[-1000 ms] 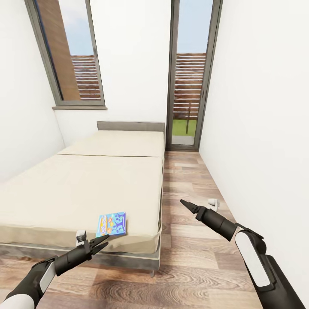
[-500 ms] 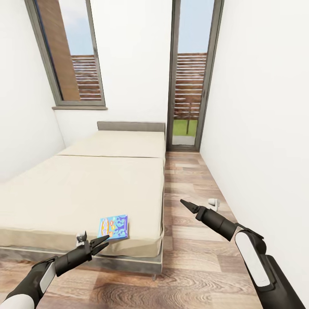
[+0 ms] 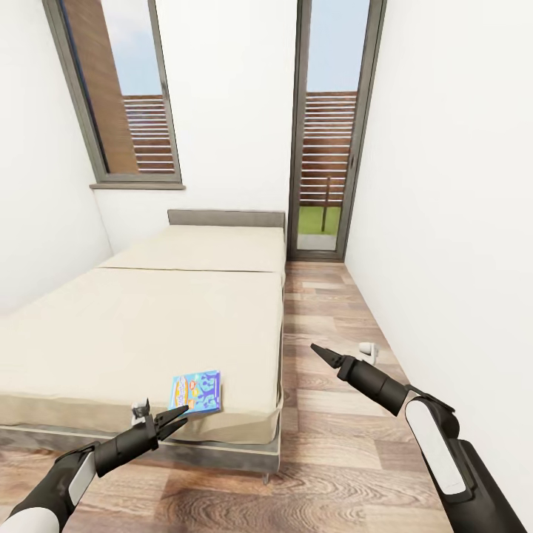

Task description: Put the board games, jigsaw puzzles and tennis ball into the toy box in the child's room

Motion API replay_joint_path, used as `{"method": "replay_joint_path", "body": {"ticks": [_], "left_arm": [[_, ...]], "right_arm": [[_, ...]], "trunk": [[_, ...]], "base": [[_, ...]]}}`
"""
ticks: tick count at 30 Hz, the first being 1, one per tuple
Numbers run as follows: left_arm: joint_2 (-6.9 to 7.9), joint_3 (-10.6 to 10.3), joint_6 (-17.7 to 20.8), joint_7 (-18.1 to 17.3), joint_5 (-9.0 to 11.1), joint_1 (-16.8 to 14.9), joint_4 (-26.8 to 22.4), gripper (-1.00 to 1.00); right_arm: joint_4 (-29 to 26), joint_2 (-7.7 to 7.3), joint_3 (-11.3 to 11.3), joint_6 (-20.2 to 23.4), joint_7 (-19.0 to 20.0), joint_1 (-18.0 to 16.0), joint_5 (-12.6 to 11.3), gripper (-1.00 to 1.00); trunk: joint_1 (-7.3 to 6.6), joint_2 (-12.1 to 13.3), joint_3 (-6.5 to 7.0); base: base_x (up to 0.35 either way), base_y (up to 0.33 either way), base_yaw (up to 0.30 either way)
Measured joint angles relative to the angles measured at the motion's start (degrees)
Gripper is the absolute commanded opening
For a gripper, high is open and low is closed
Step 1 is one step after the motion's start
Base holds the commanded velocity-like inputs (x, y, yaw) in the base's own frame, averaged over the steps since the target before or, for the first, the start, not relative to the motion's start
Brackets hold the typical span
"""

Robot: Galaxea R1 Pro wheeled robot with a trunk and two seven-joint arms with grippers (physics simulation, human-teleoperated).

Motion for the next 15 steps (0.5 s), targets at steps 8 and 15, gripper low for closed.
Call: {"method": "replay_joint_path", "body": {"ticks": [8, 15], "left_arm": [[-0.02, 0.0, 0.0, 0.0, 0.0, 0.0, 0.0, 1.0], [-0.09, 0.1, -0.2, 0.0, 0.0, 0.0, 0.0, 1.0]], "right_arm": [[0.0, -0.06, 0.0, 0.0, 0.0, 0.0, 0.0, 1.0], [0.0, -0.42, 0.0, 0.2, 0.0, 0.0, -0.4, 1.0]], "trunk": [[0.0, 0.0, 0.0], [0.0, 0.0, 0.0]], "base": [[0.0, 0.0, 0.0], [0.0, 0.0, 0.0]]}}
